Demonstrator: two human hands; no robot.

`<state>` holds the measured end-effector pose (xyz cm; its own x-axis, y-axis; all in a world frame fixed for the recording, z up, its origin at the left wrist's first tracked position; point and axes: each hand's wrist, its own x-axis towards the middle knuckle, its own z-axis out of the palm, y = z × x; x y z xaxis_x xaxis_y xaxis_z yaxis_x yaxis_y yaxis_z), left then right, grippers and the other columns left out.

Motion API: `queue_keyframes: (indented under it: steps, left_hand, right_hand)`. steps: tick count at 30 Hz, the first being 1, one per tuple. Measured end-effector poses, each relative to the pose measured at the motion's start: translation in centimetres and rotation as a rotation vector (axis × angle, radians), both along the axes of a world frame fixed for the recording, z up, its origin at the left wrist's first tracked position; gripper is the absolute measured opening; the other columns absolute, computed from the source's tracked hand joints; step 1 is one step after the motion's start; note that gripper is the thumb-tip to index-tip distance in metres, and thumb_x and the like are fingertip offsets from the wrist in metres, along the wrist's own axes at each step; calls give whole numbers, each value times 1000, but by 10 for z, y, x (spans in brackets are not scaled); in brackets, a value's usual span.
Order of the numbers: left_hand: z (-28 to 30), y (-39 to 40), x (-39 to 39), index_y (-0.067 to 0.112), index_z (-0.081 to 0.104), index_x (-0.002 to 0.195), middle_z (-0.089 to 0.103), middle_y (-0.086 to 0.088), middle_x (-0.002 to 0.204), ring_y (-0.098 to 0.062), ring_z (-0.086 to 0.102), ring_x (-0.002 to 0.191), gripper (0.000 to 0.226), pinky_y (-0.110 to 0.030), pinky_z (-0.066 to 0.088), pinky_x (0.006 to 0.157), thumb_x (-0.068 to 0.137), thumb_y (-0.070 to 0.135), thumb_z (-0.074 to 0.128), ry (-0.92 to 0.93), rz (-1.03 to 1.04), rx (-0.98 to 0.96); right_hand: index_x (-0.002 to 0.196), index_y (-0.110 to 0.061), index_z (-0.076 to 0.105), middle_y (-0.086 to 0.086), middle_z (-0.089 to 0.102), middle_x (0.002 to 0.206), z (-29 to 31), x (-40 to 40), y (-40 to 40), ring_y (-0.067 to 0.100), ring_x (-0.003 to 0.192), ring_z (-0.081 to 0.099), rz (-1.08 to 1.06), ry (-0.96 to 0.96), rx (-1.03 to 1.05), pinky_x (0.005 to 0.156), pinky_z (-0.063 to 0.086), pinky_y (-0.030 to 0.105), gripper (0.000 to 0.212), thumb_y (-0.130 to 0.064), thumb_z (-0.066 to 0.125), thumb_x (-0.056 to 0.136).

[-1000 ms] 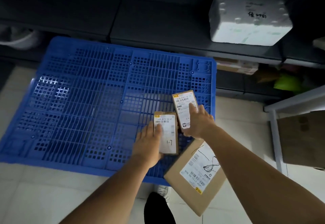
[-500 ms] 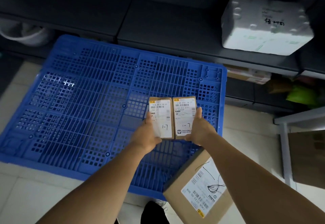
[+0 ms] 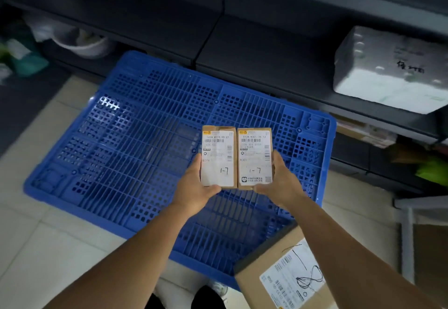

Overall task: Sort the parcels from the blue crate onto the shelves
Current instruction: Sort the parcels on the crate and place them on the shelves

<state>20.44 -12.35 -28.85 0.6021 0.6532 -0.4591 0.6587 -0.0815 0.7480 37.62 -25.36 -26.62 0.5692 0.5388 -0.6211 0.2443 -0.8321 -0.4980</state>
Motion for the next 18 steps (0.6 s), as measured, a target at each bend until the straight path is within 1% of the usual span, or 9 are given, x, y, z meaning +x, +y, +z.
queue_keyframes:
  steps: [2, 4, 7, 9, 11, 13, 15, 16, 18]
  left_hand:
    - [19, 11, -14, 35, 18, 150, 49, 16, 132, -9, 50, 116, 95, -27, 45, 90, 78, 9, 75, -65, 69, 0]
    - [37, 23, -30, 38, 12, 151, 46, 21, 132, -6, 49, 119, 100, -28, 45, 95, 79, 7, 75, -120, 122, -7]
    - [65, 43, -58, 42, 13, 150, 47, 24, 131, -6, 56, 115, 100, -22, 50, 90, 80, 7, 75, -174, 197, 9]
    - [87, 56, -80, 57, 20, 140, 53, 31, 121, 1, 60, 107, 97, -19, 52, 85, 79, 6, 75, -209, 228, 57]
    - [111, 68, -105, 67, 19, 125, 53, 35, 110, 8, 58, 99, 95, -10, 50, 77, 79, 5, 74, -230, 268, 94]
    - [132, 79, -131, 61, 20, 131, 53, 30, 113, 8, 56, 100, 94, -6, 48, 71, 79, 5, 75, -254, 312, 119]
    - [151, 91, -159, 54, 22, 139, 54, 22, 122, 0, 57, 106, 95, -8, 50, 74, 78, 6, 75, -283, 362, 144]
    - [161, 97, -175, 57, 23, 137, 54, 18, 125, -3, 59, 107, 95, -9, 50, 74, 77, 6, 75, -299, 377, 164]
    - [181, 110, -208, 67, 23, 124, 56, 14, 126, -6, 62, 103, 93, -6, 49, 72, 78, 4, 74, -334, 411, 202]
  right_hand:
    - [153, -31, -3, -5, 51, 137, 14, -10, 15, 17, 86, 62, 14, -16, 92, 51, 44, 21, 109, -16, 76, 79]
    - [153, -35, -7, -8, 45, 143, 29, -22, 32, 18, 100, 61, 39, -41, 169, 64, 50, 27, 113, -16, 77, 78]
    - [151, -39, -10, -8, 45, 143, 56, -46, 57, 19, 114, 55, 94, -63, 250, 85, 51, 38, 115, -18, 77, 79]
    - [151, -41, -10, -10, 45, 143, 75, -63, 73, 20, 113, 55, 130, -72, 300, 84, 50, 37, 113, -19, 76, 80]
    - [150, -43, -9, -12, 43, 144, 94, -83, 91, 20, 114, 56, 164, -71, 343, 82, 49, 34, 111, -20, 75, 81]
    - [150, -45, -6, -16, 43, 142, 114, -105, 109, 16, 113, 56, 182, -53, 389, 83, 48, 31, 109, -19, 75, 82]
    - [150, -46, -3, -22, 45, 134, 135, -131, 126, 9, 110, 54, 198, -26, 442, 87, 44, 26, 107, -17, 74, 82]
    - [150, -46, -2, -24, 45, 129, 146, -144, 135, 6, 108, 51, 208, -13, 466, 88, 41, 24, 106, -16, 75, 82]
    - [150, -46, -1, -26, 44, 121, 167, -174, 154, 3, 105, 49, 230, 4, 502, 88, 38, 22, 105, -16, 74, 83]
